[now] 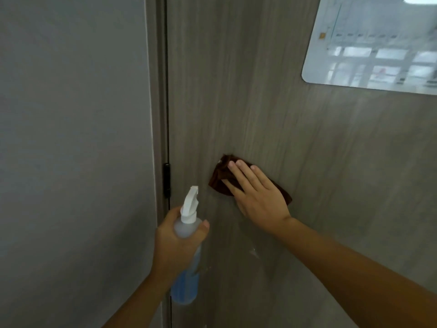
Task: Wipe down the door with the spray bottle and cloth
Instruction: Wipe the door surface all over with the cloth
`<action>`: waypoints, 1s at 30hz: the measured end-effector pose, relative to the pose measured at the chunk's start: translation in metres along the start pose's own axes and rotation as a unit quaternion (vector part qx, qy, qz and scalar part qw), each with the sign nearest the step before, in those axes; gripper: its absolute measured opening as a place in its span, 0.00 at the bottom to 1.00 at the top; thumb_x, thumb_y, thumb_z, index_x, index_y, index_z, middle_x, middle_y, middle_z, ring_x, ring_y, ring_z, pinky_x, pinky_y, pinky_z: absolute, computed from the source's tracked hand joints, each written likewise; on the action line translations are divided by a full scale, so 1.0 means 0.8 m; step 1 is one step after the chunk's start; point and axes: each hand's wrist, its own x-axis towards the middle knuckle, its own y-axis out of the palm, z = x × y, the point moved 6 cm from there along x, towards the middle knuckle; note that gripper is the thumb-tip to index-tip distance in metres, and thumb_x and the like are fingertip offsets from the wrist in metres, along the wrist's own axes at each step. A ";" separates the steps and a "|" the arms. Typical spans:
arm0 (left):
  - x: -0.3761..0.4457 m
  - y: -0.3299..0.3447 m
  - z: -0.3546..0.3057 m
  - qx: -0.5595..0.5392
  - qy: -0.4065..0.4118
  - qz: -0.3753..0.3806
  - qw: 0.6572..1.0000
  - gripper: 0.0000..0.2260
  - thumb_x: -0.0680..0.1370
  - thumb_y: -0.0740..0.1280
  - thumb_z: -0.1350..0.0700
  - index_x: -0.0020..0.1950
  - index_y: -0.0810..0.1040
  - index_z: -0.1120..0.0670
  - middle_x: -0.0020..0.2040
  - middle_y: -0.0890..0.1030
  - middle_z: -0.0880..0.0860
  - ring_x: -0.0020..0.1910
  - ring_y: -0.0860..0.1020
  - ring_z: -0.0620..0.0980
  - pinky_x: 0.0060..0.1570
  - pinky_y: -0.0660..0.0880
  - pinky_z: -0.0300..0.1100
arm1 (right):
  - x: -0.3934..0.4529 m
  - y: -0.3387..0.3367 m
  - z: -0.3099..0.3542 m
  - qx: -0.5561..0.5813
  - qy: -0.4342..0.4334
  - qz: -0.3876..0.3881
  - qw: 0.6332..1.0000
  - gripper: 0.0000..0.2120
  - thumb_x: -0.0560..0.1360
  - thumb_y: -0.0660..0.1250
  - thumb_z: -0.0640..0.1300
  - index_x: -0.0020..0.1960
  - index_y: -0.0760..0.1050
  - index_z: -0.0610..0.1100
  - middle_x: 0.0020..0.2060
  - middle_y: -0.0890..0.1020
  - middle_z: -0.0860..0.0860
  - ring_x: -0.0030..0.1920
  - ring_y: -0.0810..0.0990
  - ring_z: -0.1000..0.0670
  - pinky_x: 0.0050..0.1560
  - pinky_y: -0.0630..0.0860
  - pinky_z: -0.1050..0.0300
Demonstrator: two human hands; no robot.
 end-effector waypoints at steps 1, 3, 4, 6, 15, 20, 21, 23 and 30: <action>0.001 0.003 0.002 -0.002 0.002 0.008 1.000 0.13 0.65 0.75 0.41 0.48 0.82 0.41 0.42 0.85 0.51 0.41 0.84 0.48 0.40 0.81 0.38 | 0.000 -0.001 -0.001 0.004 -0.001 -0.004 1.000 0.31 0.83 0.59 0.51 0.82 0.53 0.46 0.83 0.49 0.39 0.83 0.48 0.39 0.82 0.46 0.42; 0.007 0.007 0.005 -0.008 0.015 0.029 0.999 0.12 0.66 0.76 0.41 0.47 0.82 0.40 0.42 0.84 0.52 0.41 0.84 0.51 0.40 0.82 0.41 | 0.002 -0.004 -0.002 0.004 0.000 -0.015 1.000 0.30 0.82 0.58 0.50 0.81 0.56 0.46 0.82 0.51 0.39 0.83 0.49 0.38 0.82 0.48 0.42; 0.011 0.009 0.010 -0.005 0.021 0.038 0.999 0.13 0.66 0.76 0.41 0.48 0.82 0.41 0.41 0.84 0.53 0.41 0.84 0.52 0.41 0.82 0.45 | 0.004 -0.005 -0.002 0.000 0.003 -0.014 1.000 0.29 0.82 0.58 0.50 0.81 0.58 0.46 0.82 0.52 0.39 0.83 0.49 0.38 0.82 0.49 0.42; 0.016 0.010 0.019 0.003 0.034 0.046 0.998 0.14 0.67 0.77 0.41 0.48 0.82 0.45 0.41 0.84 0.52 0.40 0.84 0.52 0.42 0.83 0.52 | 0.006 -0.006 -0.002 -0.007 0.011 -0.013 1.000 0.28 0.82 0.57 0.50 0.81 0.61 0.46 0.82 0.52 0.39 0.82 0.49 0.38 0.82 0.49 0.41; 0.029 0.010 0.052 -0.023 0.124 0.029 0.992 0.16 0.68 0.77 0.42 0.46 0.82 0.53 0.40 0.85 0.56 0.40 0.85 0.58 0.43 0.83 0.62 | 0.002 -0.005 0.010 -0.028 0.054 -0.054 0.997 0.29 0.82 0.55 0.53 0.82 0.59 0.47 0.82 0.54 0.40 0.83 0.49 0.40 0.81 0.52 0.41; 0.022 0.001 0.078 -0.049 0.157 0.022 0.986 0.15 0.71 0.80 0.50 0.46 0.81 0.58 0.36 0.84 0.53 0.36 0.85 0.53 0.39 0.82 0.53 | -0.010 0.004 0.019 -0.032 0.092 -0.067 0.993 0.31 0.83 0.54 0.55 0.83 0.56 0.48 0.82 0.54 0.41 0.83 0.50 0.41 0.82 0.50 0.42; 0.021 -0.002 0.084 -0.051 0.166 0.023 0.985 0.15 0.70 0.79 0.49 0.46 0.81 0.59 0.35 0.83 0.54 0.36 0.84 0.53 0.39 0.81 0.53 | -0.013 0.006 0.022 -0.029 0.100 -0.071 0.992 0.31 0.82 0.53 0.56 0.83 0.56 0.48 0.82 0.54 0.41 0.83 0.50 0.41 0.82 0.50 0.42; 0.020 -0.011 0.098 -0.050 0.179 0.023 0.982 0.17 0.68 0.78 0.46 0.46 0.81 0.57 0.38 0.83 0.58 0.38 0.84 0.57 0.41 0.81 0.55 | -0.021 0.011 0.029 -0.025 0.110 -0.076 0.991 0.32 0.82 0.50 0.59 0.83 0.55 0.49 0.82 0.54 0.41 0.83 0.50 0.41 0.82 0.50 0.42; 0.019 -0.029 0.144 -0.075 0.205 0.072 0.973 0.17 0.67 0.79 0.45 0.43 0.81 0.56 0.37 0.82 0.57 0.37 0.82 0.59 0.43 0.82 0.59 | -0.033 0.019 0.047 -0.026 0.109 -0.068 0.991 0.30 0.83 0.46 0.64 0.83 0.53 0.56 0.83 0.53 0.43 0.83 0.47 0.42 0.82 0.47 0.44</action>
